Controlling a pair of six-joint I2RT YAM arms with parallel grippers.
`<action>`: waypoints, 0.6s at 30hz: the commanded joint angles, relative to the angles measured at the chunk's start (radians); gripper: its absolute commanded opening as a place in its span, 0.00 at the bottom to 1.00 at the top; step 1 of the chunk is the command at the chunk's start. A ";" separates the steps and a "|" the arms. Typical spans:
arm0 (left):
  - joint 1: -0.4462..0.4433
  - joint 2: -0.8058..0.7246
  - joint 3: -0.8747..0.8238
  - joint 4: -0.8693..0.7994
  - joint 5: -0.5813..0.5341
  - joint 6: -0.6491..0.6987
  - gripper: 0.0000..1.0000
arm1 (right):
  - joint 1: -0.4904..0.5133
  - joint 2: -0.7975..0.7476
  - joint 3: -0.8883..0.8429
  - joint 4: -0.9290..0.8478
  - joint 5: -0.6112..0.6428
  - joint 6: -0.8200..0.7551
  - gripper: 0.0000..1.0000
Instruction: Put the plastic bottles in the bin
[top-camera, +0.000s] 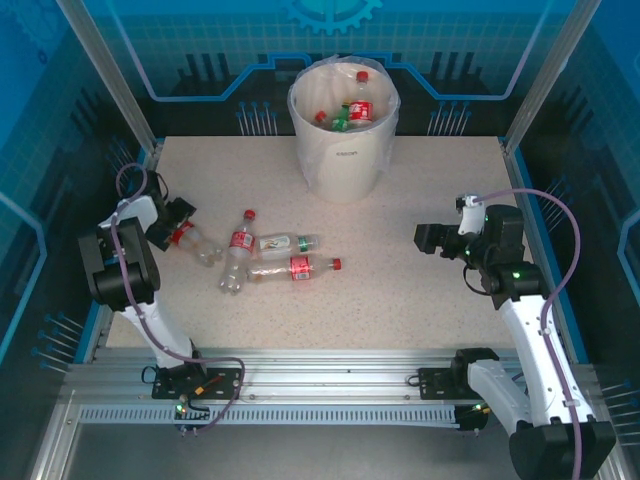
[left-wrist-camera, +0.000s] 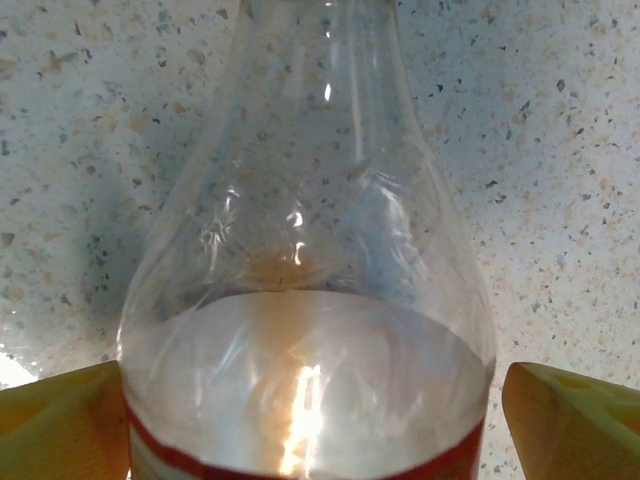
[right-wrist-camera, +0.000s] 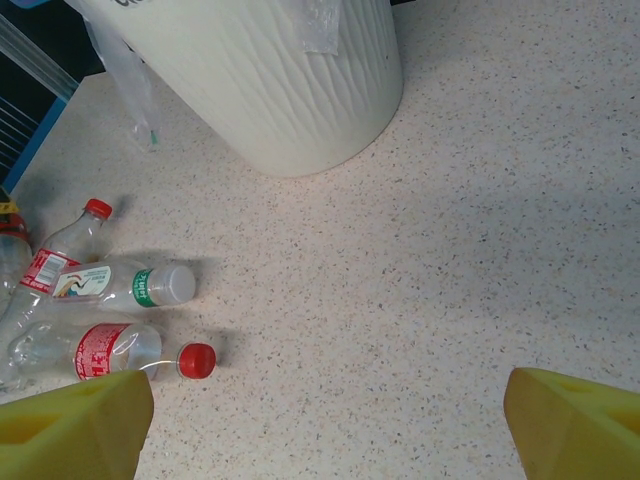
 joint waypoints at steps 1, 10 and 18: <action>0.006 0.023 -0.021 0.032 -0.011 -0.036 0.88 | 0.008 -0.016 -0.017 -0.012 0.013 -0.011 0.92; 0.006 -0.009 -0.059 0.060 -0.028 -0.059 0.64 | 0.008 -0.011 -0.025 -0.001 0.003 0.009 0.91; 0.004 -0.073 -0.081 0.096 0.011 -0.108 0.55 | 0.008 -0.007 -0.010 0.000 -0.003 0.016 0.92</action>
